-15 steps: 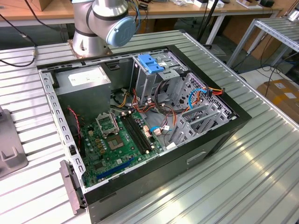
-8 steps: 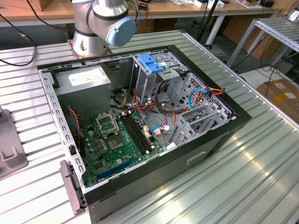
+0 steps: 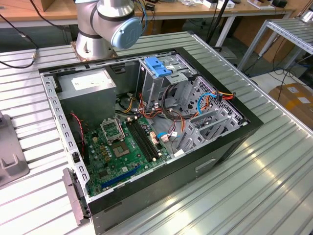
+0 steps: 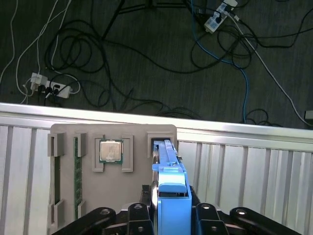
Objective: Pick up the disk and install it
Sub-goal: 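Pick up the disk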
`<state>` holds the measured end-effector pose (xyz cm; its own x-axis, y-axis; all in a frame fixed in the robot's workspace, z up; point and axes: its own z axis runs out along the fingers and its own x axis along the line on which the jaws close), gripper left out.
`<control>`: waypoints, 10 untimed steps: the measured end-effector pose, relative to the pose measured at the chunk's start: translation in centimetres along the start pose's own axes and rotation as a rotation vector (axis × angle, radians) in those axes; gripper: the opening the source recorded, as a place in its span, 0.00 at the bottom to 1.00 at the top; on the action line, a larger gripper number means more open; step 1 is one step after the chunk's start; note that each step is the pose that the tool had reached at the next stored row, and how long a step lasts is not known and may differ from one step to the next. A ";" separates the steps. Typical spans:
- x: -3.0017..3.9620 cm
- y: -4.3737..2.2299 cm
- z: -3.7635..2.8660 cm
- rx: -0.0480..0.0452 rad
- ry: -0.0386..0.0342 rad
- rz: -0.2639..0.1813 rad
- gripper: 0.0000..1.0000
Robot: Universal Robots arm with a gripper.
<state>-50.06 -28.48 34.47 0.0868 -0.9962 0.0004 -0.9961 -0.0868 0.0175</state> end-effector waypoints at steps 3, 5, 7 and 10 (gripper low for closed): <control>0.00 0.01 -0.42 0.0002 0.0000 0.000 0.37; 0.00 0.01 -0.68 0.0000 0.0000 0.000 0.37; 0.01 0.02 -0.92 0.0000 0.0000 0.000 0.37; 0.01 0.02 -1.30 0.0000 0.0000 0.000 0.37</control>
<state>-50.06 -28.49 35.77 0.0868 -0.9962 0.0004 -0.9961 -0.0868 0.0175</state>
